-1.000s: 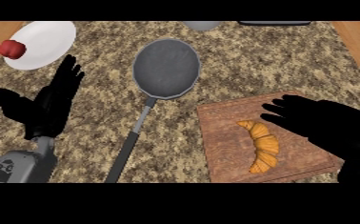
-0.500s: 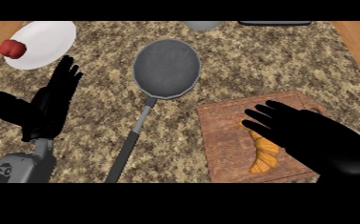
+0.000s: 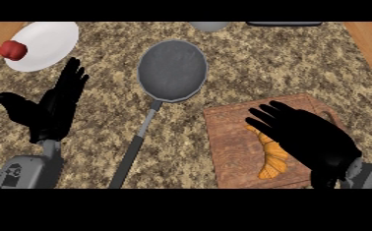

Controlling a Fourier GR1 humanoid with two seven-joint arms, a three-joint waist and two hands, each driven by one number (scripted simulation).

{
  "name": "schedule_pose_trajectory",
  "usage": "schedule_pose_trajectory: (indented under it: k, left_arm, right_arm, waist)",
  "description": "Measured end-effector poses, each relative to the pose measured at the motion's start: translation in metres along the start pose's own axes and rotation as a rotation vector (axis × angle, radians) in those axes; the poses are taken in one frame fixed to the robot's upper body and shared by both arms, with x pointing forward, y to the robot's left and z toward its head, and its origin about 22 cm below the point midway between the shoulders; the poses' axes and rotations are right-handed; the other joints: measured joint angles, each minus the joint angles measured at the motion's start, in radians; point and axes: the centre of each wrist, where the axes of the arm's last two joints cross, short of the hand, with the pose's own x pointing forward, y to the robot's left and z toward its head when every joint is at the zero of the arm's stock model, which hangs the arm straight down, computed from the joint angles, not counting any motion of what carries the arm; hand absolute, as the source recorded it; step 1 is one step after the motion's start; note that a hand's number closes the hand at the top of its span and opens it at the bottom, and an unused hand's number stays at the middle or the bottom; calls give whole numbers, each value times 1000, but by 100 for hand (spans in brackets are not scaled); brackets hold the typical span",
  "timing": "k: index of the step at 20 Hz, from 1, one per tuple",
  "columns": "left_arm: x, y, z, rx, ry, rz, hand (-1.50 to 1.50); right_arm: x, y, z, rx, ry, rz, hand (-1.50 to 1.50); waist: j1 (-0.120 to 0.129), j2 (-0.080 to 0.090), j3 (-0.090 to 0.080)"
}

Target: Pick the croissant from the cutting board and place it in the pan

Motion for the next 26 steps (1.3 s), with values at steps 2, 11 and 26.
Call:
schedule_pose_trajectory:
  k: [2, 11, 26]
  left_arm:
    - [7, -4, -1, 1, -1, 3, 0]
    - [8, -6, 7, -8, -2, -2, 0]
    - [5, -2, 5, -6, 3, -3, 0]
  right_arm:
    - [6, 7, -7, 4, -6, -7, -150]
    - [-2, 21, -36, 40, -1, -3, -150]
    - [7, 55, -74, 67, -46, -34, 150]
  waist:
    - [0, 0, 0]
    - [1, 0, 0]
    - [-1, -3, -4]
